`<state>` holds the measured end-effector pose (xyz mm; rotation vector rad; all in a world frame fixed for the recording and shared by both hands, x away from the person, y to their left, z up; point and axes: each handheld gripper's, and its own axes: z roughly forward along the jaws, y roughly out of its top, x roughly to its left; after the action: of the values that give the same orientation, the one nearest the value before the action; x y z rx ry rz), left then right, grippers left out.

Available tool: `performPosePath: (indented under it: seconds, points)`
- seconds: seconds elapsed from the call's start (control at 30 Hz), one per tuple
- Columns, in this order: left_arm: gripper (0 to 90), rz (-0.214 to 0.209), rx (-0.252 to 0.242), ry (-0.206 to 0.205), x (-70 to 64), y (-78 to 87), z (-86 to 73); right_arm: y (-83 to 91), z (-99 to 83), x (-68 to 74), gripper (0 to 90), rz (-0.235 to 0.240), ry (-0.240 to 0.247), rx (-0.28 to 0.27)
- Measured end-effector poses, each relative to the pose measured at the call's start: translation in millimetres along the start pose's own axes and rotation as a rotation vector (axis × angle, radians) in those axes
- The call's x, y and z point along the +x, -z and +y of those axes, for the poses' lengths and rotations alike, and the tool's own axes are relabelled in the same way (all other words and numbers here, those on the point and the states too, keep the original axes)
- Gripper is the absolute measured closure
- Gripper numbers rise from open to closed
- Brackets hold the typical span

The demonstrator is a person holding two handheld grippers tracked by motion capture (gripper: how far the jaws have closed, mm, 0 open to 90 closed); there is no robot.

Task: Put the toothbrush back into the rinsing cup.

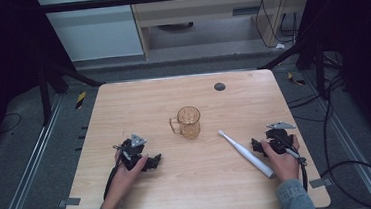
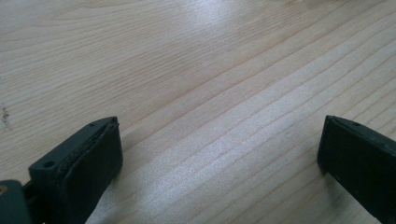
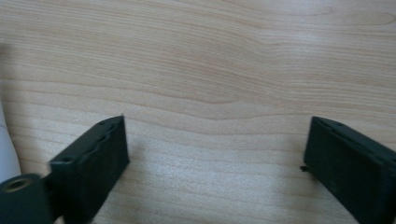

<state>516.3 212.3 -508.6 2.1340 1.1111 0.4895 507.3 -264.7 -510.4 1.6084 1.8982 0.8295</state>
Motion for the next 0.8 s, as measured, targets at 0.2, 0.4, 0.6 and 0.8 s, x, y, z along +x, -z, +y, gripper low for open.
performPosePath:
  seconds: [0.2, 0.4, 0.6, 0.8]
  points:
    - [0.0, 0.001, 0.0, 0.002, -0.2, -0.1, 0.1, 30.1, 13.0, 3.1, 15.0, -0.012, 0.102, -0.017]
    - [0.0, 0.001, -0.001, 0.003, -0.3, -0.1, 0.0, 62.0, 25.2, 19.9, 18.8, 0.016, 0.193, 0.01]
    - [0.0, 0.001, -0.001, 0.003, -0.3, -0.1, 0.0, 75.1, 39.7, 38.5, 30.6, 0.053, 0.29, 0.089]
    - [0.0, 0.001, -0.001, 0.003, -0.3, -0.1, 0.0, 74.3, 55.7, 51.7, 38.1, 0.073, 0.35, 0.158]
